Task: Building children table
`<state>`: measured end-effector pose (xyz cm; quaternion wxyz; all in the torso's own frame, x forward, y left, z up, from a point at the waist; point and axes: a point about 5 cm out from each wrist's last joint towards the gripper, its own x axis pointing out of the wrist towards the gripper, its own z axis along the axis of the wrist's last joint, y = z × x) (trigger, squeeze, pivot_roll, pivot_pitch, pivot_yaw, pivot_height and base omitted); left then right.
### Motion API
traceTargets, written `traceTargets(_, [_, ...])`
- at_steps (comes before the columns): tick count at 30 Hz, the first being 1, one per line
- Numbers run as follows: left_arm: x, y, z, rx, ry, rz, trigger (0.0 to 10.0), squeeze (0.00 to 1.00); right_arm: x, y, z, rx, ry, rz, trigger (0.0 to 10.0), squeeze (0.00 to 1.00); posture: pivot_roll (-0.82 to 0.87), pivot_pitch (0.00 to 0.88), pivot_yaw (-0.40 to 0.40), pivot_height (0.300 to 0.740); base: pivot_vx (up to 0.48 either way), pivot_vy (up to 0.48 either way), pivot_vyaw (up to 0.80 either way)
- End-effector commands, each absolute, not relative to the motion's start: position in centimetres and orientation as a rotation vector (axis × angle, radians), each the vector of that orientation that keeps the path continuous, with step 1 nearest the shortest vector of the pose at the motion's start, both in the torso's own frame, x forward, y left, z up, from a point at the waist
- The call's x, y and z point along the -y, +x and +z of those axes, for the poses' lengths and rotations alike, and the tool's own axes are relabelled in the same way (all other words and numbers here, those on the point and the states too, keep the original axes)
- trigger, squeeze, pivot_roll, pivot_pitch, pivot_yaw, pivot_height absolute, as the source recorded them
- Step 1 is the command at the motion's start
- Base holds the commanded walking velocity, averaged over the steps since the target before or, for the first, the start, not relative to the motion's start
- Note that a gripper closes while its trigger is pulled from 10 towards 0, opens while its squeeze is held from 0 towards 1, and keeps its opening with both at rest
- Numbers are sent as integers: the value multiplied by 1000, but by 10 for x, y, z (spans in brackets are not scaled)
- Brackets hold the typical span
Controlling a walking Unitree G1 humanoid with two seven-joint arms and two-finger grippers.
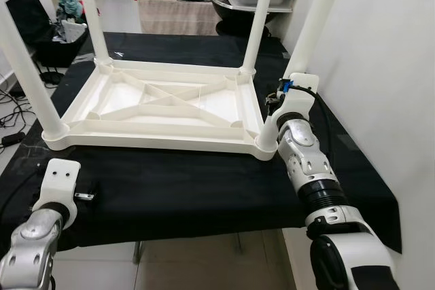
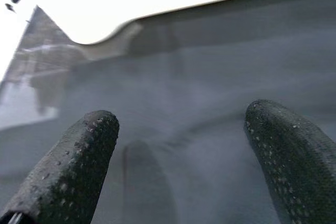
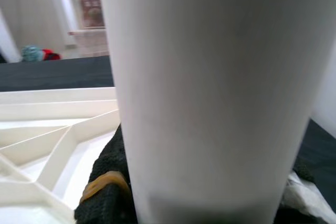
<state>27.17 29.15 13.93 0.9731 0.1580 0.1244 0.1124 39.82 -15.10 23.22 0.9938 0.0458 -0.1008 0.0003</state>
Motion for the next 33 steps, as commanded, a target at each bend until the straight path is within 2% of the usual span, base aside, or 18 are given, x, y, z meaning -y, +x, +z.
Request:
traceTargets(1, [-301, 271, 136, -272, 331, 237, 10000, 0, 163, 394, 234, 231, 137, 24, 0, 0, 88, 199, -88, 740, 0, 0, 0])
traceTargets(13, [-295, 305, 140, -226, 352, 119, 10000, 0, 170, 366, 223, 183, 117, 379, 0, 0, 58, 199, -65, 740, 0, 0, 0])
traceTargets(17, [-305, 314, 140, -243, 388, 130, 10000, 0, 167, 350, 220, 135, 91, 571, 0, 0, 51, 194, -55, 740, 0, 0, 0])
traceTargets(19, [-307, 314, 140, -246, 398, 135, 10000, 0, 168, 348, 220, 128, 83, 592, 0, 0, 51, 194, -55, 740, 0, 0, 0])
traceTargets(22, [-324, 316, 141, -265, 422, 174, 10000, 0, 169, 332, 237, 139, 92, 729, 0, 0, 50, 191, -43, 740, 0, 0, 0])
traceTargets(24, [-325, 316, 141, -267, 425, 174, 10000, 0, 169, 330, 238, 140, 95, 739, 0, 0, 50, 191, -43, 740, 0, 0, 0])
traceTargets(25, [-328, 317, 140, -270, 431, 172, 10000, 0, 166, 321, 251, 154, 122, 833, 0, 0, 49, 190, -40, 740, 0, 0, 0])
traceTargets(29, [-333, 318, 139, -284, 452, 185, 10000, 0, 164, 308, 270, 183, 132, 950, 0, 0, 52, 187, -39, 740, 0, 0, 0])
traceTargets(33, [-334, 322, 143, -260, 454, 179, 10000, 0, 156, 287, 303, 263, 232, 1137, 0, 0, 46, 181, -32, 740, 0, 0, 0])
